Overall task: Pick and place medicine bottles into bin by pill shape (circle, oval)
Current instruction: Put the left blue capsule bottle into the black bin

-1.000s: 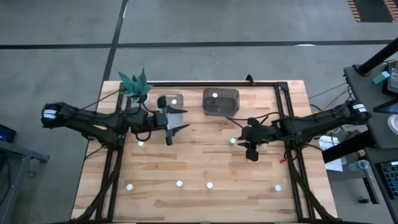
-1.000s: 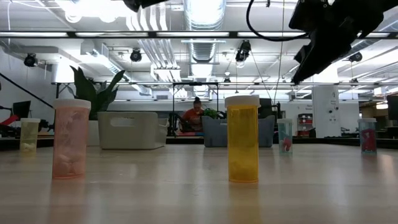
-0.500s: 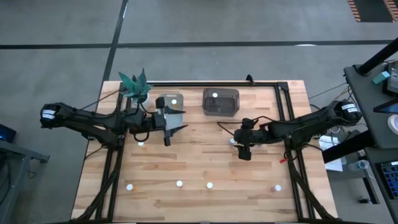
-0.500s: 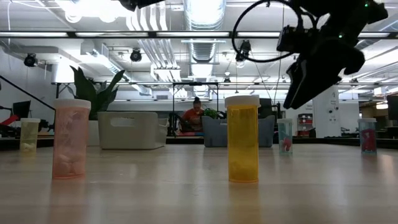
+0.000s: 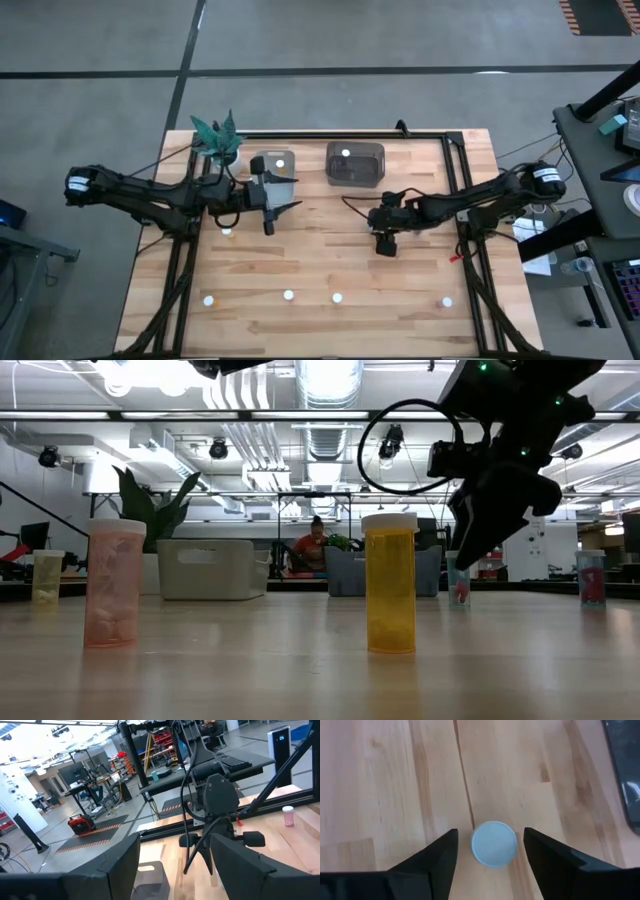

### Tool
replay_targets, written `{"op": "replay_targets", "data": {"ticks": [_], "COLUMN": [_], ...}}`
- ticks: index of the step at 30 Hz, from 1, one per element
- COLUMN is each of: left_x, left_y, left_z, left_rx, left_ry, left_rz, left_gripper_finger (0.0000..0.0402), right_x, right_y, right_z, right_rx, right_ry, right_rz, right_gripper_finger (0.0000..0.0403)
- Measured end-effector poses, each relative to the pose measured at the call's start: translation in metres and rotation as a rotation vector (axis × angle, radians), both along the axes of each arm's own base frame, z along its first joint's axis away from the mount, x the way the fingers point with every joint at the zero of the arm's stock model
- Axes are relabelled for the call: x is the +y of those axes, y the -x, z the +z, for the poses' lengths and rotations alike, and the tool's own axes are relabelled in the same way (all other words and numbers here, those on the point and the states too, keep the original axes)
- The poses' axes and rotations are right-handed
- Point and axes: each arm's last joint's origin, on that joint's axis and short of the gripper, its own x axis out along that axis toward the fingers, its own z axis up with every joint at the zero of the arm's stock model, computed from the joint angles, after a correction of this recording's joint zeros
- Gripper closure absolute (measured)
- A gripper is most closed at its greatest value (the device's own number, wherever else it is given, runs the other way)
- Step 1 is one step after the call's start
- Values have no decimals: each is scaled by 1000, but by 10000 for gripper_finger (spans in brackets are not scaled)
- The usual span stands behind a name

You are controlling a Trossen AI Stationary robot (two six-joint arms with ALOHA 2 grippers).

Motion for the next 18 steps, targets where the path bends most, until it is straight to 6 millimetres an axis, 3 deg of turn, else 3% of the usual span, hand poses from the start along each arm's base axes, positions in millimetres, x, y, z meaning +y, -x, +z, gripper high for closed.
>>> {"op": "replay_targets", "data": {"ticks": [12,18], "left_x": [0,0], "left_y": [0,0], "left_z": [0,0], "left_rx": [0,0], "left_ry": [1,2], "left_rz": [0,0], "left_gripper_finger": [175,175], "right_x": [0,0], "right_y": [0,0], "right_z": [1,1], "right_rx": [-10,-8], "right_ry": [-17,-17], "right_rz": [9,9], "right_gripper_finger": [277,293]}}
